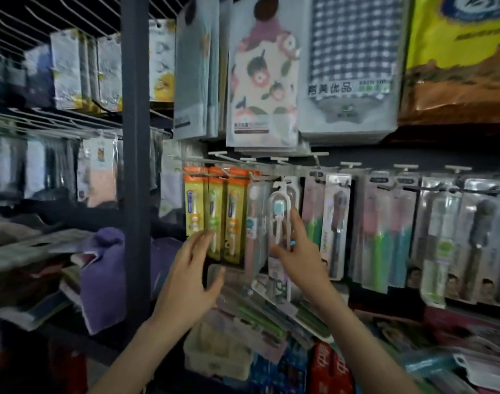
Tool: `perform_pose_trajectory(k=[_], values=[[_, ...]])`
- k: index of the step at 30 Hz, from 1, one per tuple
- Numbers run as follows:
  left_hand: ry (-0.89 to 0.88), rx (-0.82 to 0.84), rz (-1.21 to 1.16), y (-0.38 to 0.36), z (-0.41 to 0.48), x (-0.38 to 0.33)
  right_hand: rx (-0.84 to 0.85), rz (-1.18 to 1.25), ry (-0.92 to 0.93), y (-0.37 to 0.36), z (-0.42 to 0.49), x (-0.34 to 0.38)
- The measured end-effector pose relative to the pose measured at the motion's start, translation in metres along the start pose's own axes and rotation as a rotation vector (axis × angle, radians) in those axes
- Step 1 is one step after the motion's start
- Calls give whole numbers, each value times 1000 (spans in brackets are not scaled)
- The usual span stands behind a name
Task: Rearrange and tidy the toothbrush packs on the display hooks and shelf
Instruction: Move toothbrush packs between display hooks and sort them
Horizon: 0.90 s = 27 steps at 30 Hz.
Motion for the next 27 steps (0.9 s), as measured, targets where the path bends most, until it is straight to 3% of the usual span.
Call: perform_pose_trajectory(k=[9,14,20,27], values=[[-35,61,-68,-30,6,0,-175,150,-15,-3,6,-20],[-86,85,-100,-43,16,-21,-102,86,-79,0,22,-23],[-87,129,-65,-58,22,-39,82,-185,-111,-10,32,-25],[-39,106,-28,-60,26,-44,11,18,-4,2,15,-27]])
Point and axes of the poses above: each hand's wrist, its own z-axis towards the middle knuckle, its own y-axis out of the back of the hand, x = y × z, the point moved 7 cm from there along z, towards the middle knuckle, and after that the axes turned 1 degree about -y, right-handed, at the moved point
